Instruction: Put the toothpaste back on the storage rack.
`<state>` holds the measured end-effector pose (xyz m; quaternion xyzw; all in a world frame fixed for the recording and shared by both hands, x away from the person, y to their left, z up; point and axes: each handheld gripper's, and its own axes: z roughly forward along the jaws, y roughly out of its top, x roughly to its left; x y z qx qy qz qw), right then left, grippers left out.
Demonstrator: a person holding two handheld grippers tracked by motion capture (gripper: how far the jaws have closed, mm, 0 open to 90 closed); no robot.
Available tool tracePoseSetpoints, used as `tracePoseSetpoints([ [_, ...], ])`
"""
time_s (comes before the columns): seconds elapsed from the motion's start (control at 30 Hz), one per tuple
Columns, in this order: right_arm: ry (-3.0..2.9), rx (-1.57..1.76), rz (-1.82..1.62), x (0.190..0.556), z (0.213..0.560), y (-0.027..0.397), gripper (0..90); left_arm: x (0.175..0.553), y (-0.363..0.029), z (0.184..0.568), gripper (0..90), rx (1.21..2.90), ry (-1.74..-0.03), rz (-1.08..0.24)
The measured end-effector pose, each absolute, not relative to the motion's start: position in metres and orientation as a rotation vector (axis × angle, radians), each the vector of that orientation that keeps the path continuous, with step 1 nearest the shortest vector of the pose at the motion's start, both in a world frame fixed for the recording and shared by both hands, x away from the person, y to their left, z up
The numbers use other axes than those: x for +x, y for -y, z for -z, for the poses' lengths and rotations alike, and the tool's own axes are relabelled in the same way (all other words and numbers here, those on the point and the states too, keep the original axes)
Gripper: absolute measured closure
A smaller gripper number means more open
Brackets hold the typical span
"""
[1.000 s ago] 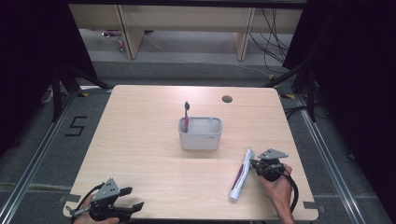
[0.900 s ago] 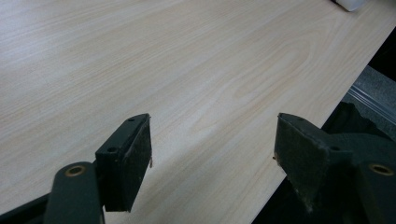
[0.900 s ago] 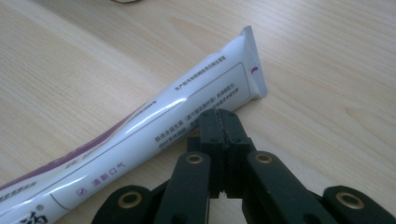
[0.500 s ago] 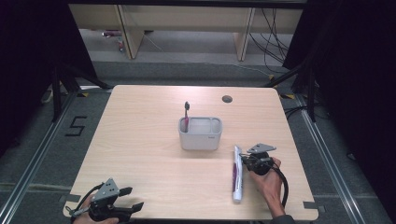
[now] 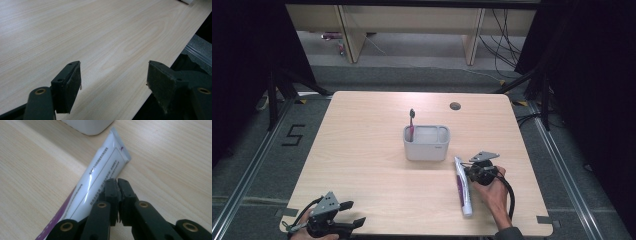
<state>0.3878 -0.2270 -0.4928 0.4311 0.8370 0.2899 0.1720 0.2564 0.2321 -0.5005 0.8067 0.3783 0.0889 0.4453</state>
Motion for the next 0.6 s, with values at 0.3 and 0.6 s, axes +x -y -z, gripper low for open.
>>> tracePoseSetpoints([
  [0.3,-2.369,1.29,-0.865,0.382,0.477,0.234,67.6,0.256,-0.234,0.499,27.3,2.01,-0.94,-0.221],
  [0.6,-2.447,1.426,-0.846,0.373,0.46,0.223,51.8,0.255,-0.234,0.499,27.3,2.016,-0.931,-0.232],
])
